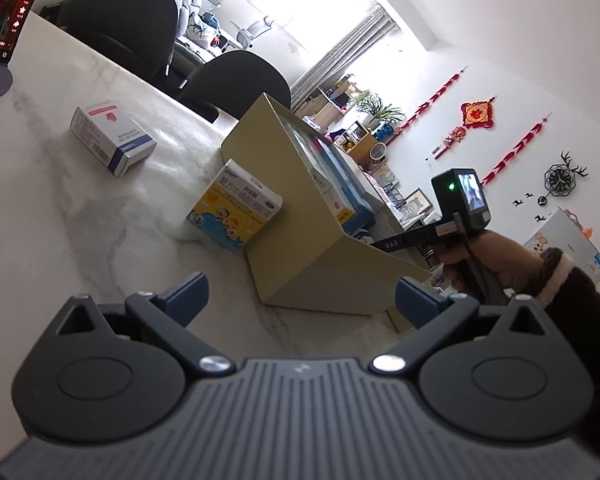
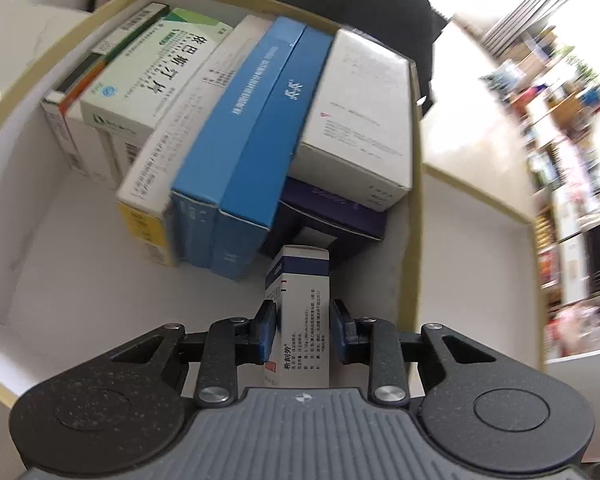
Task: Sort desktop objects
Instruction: 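Lower the strawberry box into the beige box beside the dark blue box, then open the right gripper to release the box and withdraw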
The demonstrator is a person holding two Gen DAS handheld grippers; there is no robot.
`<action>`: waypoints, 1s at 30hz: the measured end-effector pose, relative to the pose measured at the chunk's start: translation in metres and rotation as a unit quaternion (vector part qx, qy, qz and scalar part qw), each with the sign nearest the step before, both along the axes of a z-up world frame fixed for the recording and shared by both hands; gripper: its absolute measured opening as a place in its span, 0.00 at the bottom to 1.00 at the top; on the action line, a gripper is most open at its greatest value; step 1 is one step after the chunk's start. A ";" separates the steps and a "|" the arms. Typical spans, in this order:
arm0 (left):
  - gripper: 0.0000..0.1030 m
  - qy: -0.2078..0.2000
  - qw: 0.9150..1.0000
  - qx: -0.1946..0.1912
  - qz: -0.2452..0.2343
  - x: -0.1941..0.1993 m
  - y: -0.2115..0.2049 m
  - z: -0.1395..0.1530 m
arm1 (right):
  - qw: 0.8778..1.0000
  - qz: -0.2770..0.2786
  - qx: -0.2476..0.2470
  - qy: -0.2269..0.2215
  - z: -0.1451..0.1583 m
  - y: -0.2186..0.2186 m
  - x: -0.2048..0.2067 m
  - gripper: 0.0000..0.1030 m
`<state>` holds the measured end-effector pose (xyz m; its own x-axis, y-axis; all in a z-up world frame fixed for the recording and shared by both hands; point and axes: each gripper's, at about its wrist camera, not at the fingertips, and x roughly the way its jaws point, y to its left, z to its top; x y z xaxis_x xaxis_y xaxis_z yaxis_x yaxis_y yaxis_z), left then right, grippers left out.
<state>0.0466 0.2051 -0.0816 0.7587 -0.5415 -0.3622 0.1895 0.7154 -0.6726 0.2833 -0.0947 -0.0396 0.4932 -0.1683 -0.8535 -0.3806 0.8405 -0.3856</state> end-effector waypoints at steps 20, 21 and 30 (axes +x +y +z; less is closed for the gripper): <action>1.00 0.012 0.998 0.044 0.045 0.006 0.011 -0.003 | 0.996 0.005 0.020 -0.082 -0.017 -0.009 -0.024 0.35; 1.00 0.013 0.998 0.047 0.049 0.007 0.012 -0.003 | 0.996 0.007 0.029 -0.086 -0.014 -0.010 -0.028 0.40; 1.00 0.024 0.992 0.099 0.076 0.025 0.015 -0.007 | 0.989 0.020 0.082 -0.124 0.002 -0.023 -0.062 0.63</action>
